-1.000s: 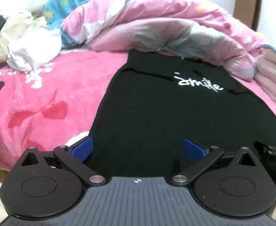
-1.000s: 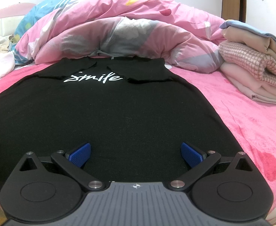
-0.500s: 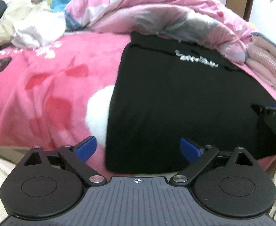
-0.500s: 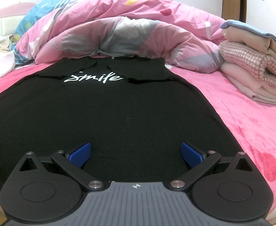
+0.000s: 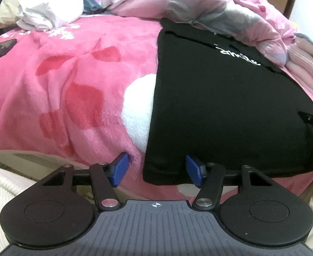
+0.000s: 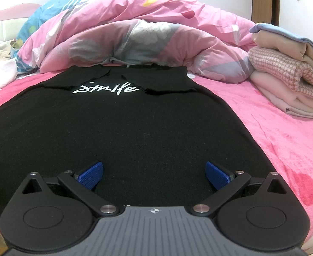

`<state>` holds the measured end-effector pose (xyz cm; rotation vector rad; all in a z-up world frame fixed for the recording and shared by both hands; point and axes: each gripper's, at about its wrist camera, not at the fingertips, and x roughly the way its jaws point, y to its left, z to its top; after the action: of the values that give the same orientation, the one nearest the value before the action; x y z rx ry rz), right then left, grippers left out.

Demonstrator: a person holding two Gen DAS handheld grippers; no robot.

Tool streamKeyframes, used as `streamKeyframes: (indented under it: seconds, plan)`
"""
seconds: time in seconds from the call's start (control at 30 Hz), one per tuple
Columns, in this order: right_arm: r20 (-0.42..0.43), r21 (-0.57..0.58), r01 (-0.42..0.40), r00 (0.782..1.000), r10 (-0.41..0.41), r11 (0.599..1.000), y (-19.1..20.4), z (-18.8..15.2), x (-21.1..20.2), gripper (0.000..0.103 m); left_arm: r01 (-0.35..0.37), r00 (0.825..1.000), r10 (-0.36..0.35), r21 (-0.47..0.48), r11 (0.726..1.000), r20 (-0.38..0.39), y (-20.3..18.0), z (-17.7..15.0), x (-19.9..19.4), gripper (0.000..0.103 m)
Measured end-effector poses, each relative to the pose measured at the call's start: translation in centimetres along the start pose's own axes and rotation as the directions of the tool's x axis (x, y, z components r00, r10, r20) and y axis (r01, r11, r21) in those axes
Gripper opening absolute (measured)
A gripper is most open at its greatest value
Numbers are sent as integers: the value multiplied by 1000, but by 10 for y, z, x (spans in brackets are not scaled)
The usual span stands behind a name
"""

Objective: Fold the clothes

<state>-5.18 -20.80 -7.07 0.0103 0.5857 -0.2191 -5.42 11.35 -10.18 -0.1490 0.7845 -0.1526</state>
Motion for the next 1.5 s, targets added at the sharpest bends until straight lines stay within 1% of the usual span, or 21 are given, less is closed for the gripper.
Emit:
streamKeyframes:
  seconds: [0.13, 0.4, 0.5, 0.67, 0.83, 0.9, 0.97, 1.03, 1.17, 1.27, 1.33, 1.4, 1.5]
  plan:
    - [0, 0, -2, 1000, 2, 1000, -1, 0, 0, 103, 8, 1000, -9, 37, 999, 26, 0, -2, -4, 50]
    - [-1, -2, -2, 1000, 2, 1000, 0, 1, 1, 103, 23, 994, -29, 62, 998, 102, 3, 6, -15, 50]
    - [-1, -2, -4, 1000, 4, 1000, 0, 1, 1, 103, 47, 991, -54, 54, 997, 125, 5, 10, -17, 50]
    - [-1, -3, -6, 1000, 6, 1000, 0, 1, 1, 103, 89, 993, -93, 53, 995, 77, 8, 10, -7, 50]
    - [0, -3, -8, 1000, 8, 1000, -1, 1, 2, 103, 128, 992, -128, 23, 992, 4, 13, 2, 2, 50]
    - [1, -3, -9, 1000, 9, 1000, -1, 1, 1, 103, 135, 991, -134, 8, 991, -10, 15, -1, 5, 49]
    - [1, -3, -11, 1000, 11, 1000, -1, 1, 1, 103, 142, 990, -142, -10, 990, -16, 17, -2, 7, 47]
    - [0, -3, -13, 1000, 13, 1000, -1, 1, 1, 103, 150, 988, -150, -28, 988, -20, 19, -3, 9, 41]
    - [-9, -15, -28, 1000, 27, 1000, -4, 5, -2, 103, 164, 986, -166, -61, 985, -31, 23, -4, 11, 38]
    - [12, -40, -42, 999, 43, 998, -17, 11, -15, 103, 165, 985, -168, -71, 984, -39, 23, -3, 11, 37]
    - [40, -41, -21, 999, 23, 999, -37, 14, -29, 103, 166, 985, -169, -73, 983, -43, 23, -3, 11, 37]
    - [45, -16, 10, 999, -10, 1000, -64, 14, -43, 103, 165, 985, -168, -72, 984, -45, 23, -2, 11, 37]
    - [7, 76, 41, 999, -41, 996, -109, 9, -57, 102, 158, 986, -161, -67, 985, -49, 22, -2, 12, 37]
